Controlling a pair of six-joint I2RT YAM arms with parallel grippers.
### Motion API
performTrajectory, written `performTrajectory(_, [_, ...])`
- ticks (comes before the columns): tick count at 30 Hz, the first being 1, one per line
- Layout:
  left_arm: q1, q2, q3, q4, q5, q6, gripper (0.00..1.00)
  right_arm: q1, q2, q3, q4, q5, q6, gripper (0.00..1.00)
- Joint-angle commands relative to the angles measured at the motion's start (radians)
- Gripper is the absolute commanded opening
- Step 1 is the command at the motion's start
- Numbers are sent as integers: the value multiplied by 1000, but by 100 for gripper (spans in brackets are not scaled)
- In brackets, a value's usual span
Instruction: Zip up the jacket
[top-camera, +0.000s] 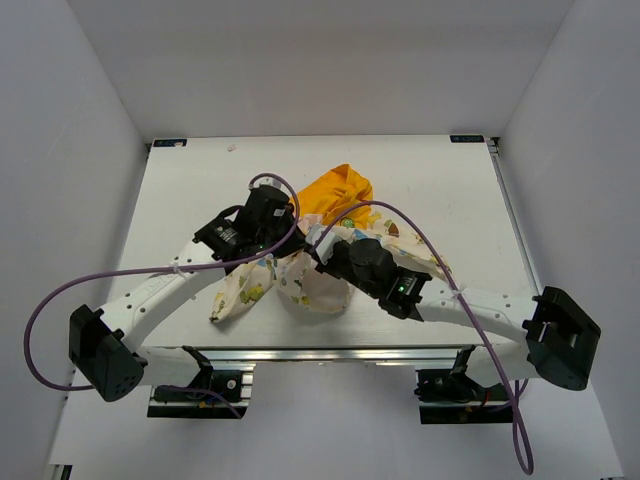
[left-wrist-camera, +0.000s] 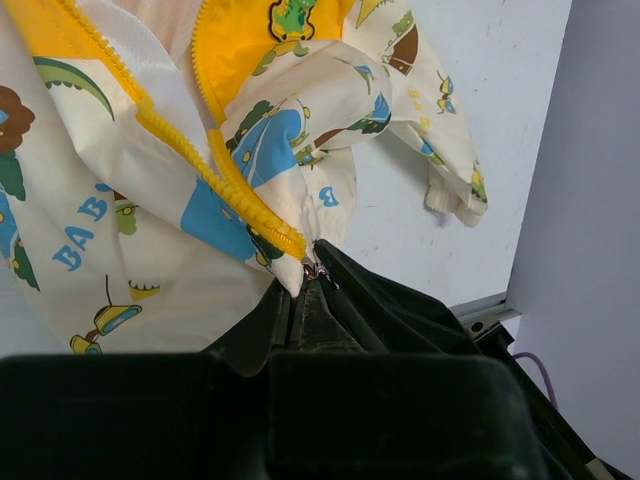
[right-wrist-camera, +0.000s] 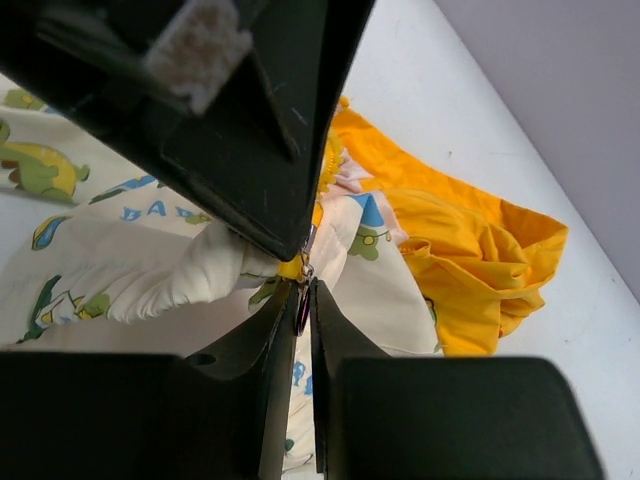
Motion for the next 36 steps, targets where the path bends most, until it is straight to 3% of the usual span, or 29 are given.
performTrajectory(1, [-1, -39, 4, -16, -21, 49, 0, 0, -19, 72, -104, -57, -5, 14])
performTrajectory(3, [1, -37, -2, -24, -26, 76, 0, -1, -13, 109, -158, -100, 4, 16])
performTrajectory(6, [1, -36, -10, -22, -20, 127, 0, -6, -12, 127, -212, -149, 10, 5])
performTrajectory(9, [-1, -36, -15, -31, -21, 181, 0, -18, -13, 155, -263, -148, 9, 0])
performTrajectory(19, [-1, -56, -99, 21, 65, 300, 0, -111, 17, 233, -349, -171, 90, 0])
performTrajectory(20, [-1, -59, -108, 42, 130, 308, 0, -122, 25, 245, -343, -178, 105, 0])
performTrajectory(31, [-1, -96, -304, 104, 319, 222, 0, -187, 154, 393, -332, -4, 262, 0])
performTrajectory(36, [-4, -166, -375, 64, 303, 191, 0, -225, 175, 420, -324, -4, 309, 0])
